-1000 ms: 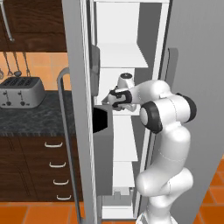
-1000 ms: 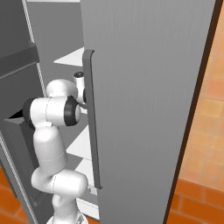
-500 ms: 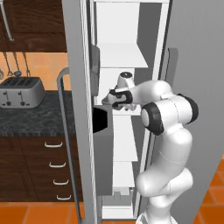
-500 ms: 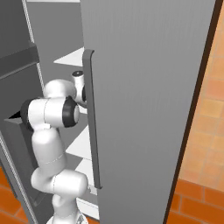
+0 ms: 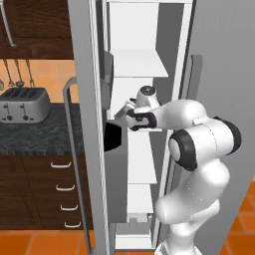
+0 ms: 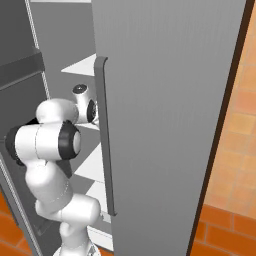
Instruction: Take the meat container that has the fish and place it on the second highest rack of the freezer. Then take the vegetable container that has the lemon wedge and lime and place it on the highest rack of the freezer.
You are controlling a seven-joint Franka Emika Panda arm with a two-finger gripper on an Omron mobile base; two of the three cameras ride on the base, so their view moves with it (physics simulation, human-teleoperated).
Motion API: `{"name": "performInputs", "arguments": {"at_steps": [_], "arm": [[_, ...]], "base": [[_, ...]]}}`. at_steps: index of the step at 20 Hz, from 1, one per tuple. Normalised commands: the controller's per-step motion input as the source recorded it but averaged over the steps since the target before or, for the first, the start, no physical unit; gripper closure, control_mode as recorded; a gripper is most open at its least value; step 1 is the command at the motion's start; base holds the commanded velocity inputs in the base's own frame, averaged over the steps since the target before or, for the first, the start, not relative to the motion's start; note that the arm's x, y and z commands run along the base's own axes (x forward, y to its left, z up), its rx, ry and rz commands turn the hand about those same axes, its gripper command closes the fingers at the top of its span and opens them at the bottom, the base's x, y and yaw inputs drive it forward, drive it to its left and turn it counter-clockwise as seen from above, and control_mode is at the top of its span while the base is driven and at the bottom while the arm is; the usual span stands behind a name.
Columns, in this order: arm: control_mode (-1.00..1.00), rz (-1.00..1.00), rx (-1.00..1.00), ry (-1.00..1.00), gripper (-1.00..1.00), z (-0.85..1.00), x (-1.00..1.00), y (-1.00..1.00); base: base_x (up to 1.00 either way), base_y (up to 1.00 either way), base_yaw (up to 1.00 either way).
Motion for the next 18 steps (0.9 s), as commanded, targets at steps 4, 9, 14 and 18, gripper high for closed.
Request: {"name": "performInputs", "arguments": {"at_steps": [4, 9, 14, 18], "arm": [[-1.00, 0.01, 0.00, -0.01, -1.00, 0.84, -0.66, -0.10], [-1.00, 0.08, 0.00, -0.04, -1.00, 0.50, -0.90, 0.00], [-1.00, 0.12, 0.04, 0.04, -1.00, 0.68, -1.00, -0.11], [-1.00, 0.17, 0.03, 0.08, -1.00, 0.36, -1.00, -0.21]], "base": [[0.00, 0.00, 0.00], [0.00, 0.00, 0.00], [0.00, 0.00, 0.00], [0.00, 0.00, 0.00]]}}
